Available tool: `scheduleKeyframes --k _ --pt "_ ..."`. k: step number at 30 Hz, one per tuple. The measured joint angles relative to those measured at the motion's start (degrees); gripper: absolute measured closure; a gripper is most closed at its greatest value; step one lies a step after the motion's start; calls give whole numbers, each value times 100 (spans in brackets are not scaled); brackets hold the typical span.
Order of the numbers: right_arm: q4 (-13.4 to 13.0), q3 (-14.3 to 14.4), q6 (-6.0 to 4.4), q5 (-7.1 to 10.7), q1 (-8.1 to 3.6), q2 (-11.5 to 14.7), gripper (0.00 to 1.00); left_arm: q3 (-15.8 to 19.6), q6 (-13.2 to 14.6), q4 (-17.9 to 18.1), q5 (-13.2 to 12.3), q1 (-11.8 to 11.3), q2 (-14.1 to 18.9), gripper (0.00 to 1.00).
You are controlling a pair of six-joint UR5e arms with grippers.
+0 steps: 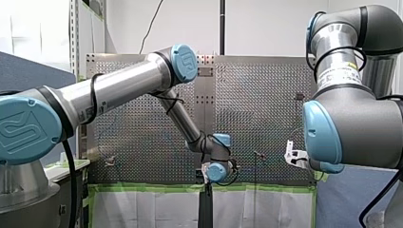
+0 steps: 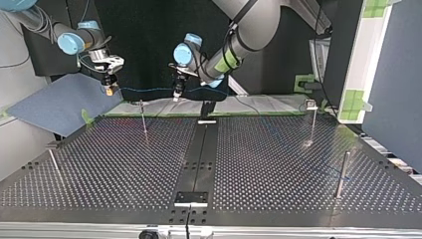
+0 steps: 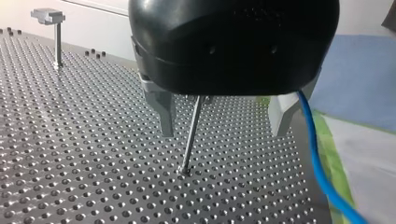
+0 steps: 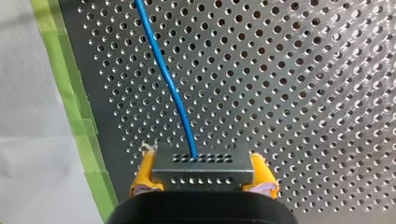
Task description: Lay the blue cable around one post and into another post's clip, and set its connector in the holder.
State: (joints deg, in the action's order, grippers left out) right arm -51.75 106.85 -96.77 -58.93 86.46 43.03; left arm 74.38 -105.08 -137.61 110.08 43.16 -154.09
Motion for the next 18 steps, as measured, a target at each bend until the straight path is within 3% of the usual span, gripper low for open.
scheduleKeyframes --k 11,18 --pt "-29 0 2 -160 -3 -1 100 4 144 -18 35 9 -2 0" --pt "-206 -1 -70 -239 -11 -1 100 4 272 -13 20 28 -1 0"
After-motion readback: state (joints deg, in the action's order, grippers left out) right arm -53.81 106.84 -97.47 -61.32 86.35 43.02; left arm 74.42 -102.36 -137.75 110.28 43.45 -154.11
